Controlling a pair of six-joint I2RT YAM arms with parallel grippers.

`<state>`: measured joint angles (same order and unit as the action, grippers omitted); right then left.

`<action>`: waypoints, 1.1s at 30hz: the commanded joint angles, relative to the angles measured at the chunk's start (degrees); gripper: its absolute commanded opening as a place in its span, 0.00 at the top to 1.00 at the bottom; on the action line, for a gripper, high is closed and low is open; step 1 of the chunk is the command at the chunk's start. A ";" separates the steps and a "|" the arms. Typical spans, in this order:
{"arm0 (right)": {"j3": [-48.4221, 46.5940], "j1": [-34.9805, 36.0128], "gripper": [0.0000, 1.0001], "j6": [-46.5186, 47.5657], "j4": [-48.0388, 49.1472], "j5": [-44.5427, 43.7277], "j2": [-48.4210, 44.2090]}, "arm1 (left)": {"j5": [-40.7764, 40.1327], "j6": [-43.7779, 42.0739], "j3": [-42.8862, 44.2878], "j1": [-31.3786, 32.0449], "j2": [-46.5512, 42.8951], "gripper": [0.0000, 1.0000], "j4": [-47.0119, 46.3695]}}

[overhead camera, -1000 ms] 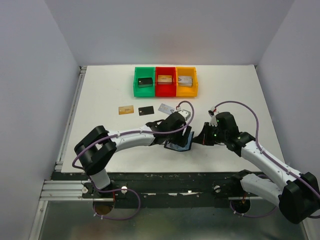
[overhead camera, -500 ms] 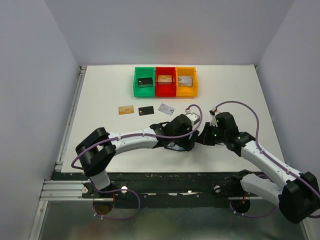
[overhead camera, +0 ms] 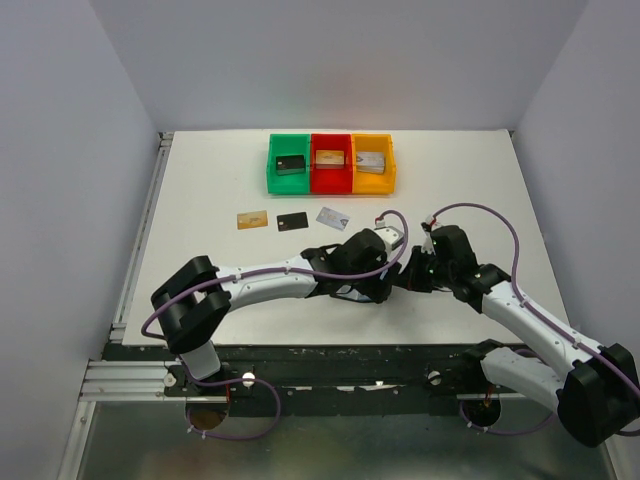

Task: Take the credit cards out of the card holder
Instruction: Remove the credit card from the card holder.

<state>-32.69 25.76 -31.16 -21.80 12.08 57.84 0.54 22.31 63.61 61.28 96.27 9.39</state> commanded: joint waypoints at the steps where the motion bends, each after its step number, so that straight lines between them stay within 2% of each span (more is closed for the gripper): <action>1: 0.61 -0.18 1.00 -0.39 -1.66 -2.76 -0.28 | -5.10 0.02 -0.86 0.33 -2.75 0.20 -0.07; 15: -0.36 -0.18 1.00 -0.31 -2.10 -2.06 -1.15 | -10.73 0.11 1.69 0.33 0.67 0.20 5.02; 33: -0.80 -0.18 1.00 0.04 -1.75 -1.70 0.08 | -7.13 -0.68 2.22 0.34 2.34 0.17 4.41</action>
<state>-32.67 25.76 -31.46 -23.20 11.20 57.71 -8.01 22.26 64.10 61.25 97.25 13.43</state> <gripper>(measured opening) 0.023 0.822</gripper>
